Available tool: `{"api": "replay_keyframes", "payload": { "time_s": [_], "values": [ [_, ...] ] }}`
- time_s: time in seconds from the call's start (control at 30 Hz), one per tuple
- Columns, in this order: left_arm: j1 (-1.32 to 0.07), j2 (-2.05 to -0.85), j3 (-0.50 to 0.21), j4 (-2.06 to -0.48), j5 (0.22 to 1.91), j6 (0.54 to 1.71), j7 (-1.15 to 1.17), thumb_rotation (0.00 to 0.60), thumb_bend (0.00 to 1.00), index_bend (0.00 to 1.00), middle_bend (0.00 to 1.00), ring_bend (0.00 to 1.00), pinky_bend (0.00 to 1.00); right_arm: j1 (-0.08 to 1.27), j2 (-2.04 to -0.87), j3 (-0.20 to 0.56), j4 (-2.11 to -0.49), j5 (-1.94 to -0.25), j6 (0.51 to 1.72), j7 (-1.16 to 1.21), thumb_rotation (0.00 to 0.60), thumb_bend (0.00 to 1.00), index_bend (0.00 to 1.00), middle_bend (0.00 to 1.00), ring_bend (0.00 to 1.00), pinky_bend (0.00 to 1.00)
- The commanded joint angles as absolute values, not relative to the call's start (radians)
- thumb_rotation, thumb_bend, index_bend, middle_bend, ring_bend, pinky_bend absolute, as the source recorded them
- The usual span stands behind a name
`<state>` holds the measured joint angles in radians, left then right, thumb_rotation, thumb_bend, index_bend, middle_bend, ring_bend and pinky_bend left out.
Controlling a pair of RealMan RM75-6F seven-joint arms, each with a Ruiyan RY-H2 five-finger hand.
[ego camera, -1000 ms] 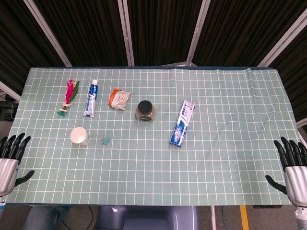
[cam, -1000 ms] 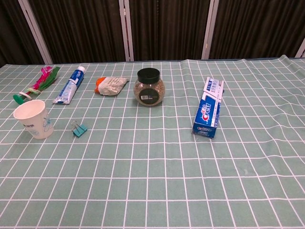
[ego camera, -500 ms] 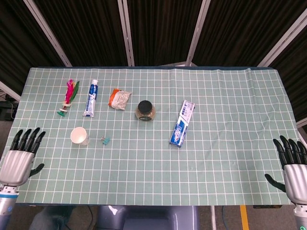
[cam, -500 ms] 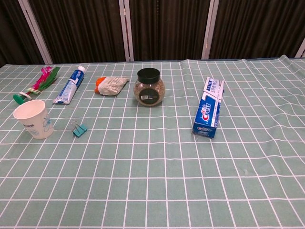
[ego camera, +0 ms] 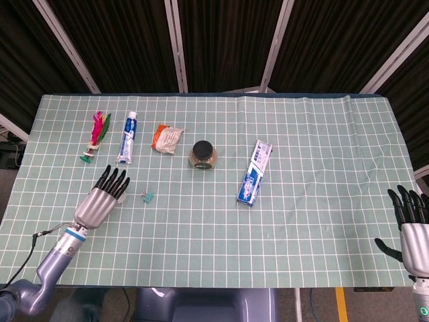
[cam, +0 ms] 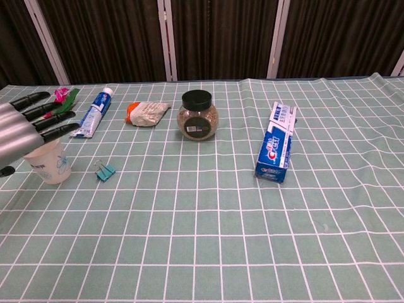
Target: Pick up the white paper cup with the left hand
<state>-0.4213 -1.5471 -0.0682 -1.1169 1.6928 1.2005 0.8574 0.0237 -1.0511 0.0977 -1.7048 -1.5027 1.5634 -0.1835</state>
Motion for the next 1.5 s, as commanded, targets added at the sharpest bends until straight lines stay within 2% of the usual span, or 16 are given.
{"api": "replay_keyframes", "payload": {
  "time_s": [0.03,0.17,0.23,0.3,0.4,0.5,0.73,0.83,0.9,1.0,1.2,1.5],
  "values": [
    [-0.456,-1.598,-0.059,-1.05,1.714,1.188,0.884,0.6,0.0,0.03,0.0,0.0,0.02,0.024,-1.053,0.098,-1.703,-1.5,1.562,-0.185,0.6,0.0,0.0,0.0,0.0,0.0],
    [-0.466,-1.618,-0.051,-1.011,1.716,1.186,0.884,0.6,0.0,0.05,0.02,0.02,0.06,0.026,-1.055,0.099,-1.699,-1.494,1.558,-0.187,0.6,0.0,0.0,0.0,0.0,0.0],
    [-0.472,-1.627,-0.045,-0.991,1.72,1.188,0.889,0.6,0.0,0.08,0.07,0.06,0.11,0.027,-1.056,0.099,-1.698,-1.491,1.555,-0.188,0.6,0.0,0.0,0.0,0.0,0.0],
    [-0.478,-1.635,-0.041,-0.974,1.725,1.192,0.89,0.6,0.0,0.17,0.16,0.15,0.21,0.028,-1.057,0.098,-1.697,-1.49,1.553,-0.189,0.6,0.0,0.0,0.0,0.0,0.0],
    [-0.485,-1.649,-0.033,-0.947,1.73,1.2,0.88,0.6,0.0,0.36,0.31,0.27,0.35,0.029,-1.058,0.098,-1.697,-1.488,1.551,-0.19,0.6,0.0,0.0,0.0,0.0,0.0],
    [-0.486,-1.657,-0.03,-0.932,1.723,1.203,0.877,0.6,0.0,0.42,0.39,0.36,0.41,0.03,-1.058,0.098,-1.697,-1.485,1.55,-0.189,0.6,0.0,0.0,0.0,0.0,0.0],
    [-0.463,-1.604,-0.061,-1.011,1.672,1.276,0.713,0.6,0.0,0.45,0.41,0.38,0.44,0.03,-1.055,0.096,-1.697,-1.489,1.551,-0.181,0.6,0.0,0.0,0.0,0.0,0.0],
    [-0.453,-1.518,-0.078,-1.157,1.611,1.257,0.456,0.6,0.0,0.46,0.41,0.38,0.44,0.028,-1.054,0.094,-1.699,-1.491,1.553,-0.179,0.6,0.0,0.0,0.0,0.0,0.0],
    [-0.46,-1.417,-0.077,-1.302,1.553,1.174,0.181,0.6,0.0,0.46,0.41,0.39,0.44,0.027,-1.052,0.093,-1.702,-1.494,1.556,-0.177,0.6,0.0,0.0,0.0,0.0,0.0],
    [-0.48,-1.311,-0.067,-1.414,1.524,1.077,-0.131,0.6,0.0,0.46,0.42,0.39,0.44,0.026,-1.051,0.092,-1.705,-1.499,1.56,-0.177,0.6,0.0,0.0,0.0,0.0,0.0],
    [-0.522,-1.259,-0.01,-1.401,1.548,0.945,-0.469,0.6,0.0,0.46,0.42,0.38,0.44,0.027,-1.051,0.09,-1.706,-1.5,1.558,-0.18,0.6,0.0,0.0,0.0,0.0,0.0],
    [-0.551,-1.337,0.028,-1.282,1.564,0.886,-0.551,0.6,0.0,0.46,0.41,0.38,0.44,0.029,-1.052,0.091,-1.702,-1.492,1.553,-0.18,0.6,0.0,0.0,0.0,0.0,0.0]
  ]
}}
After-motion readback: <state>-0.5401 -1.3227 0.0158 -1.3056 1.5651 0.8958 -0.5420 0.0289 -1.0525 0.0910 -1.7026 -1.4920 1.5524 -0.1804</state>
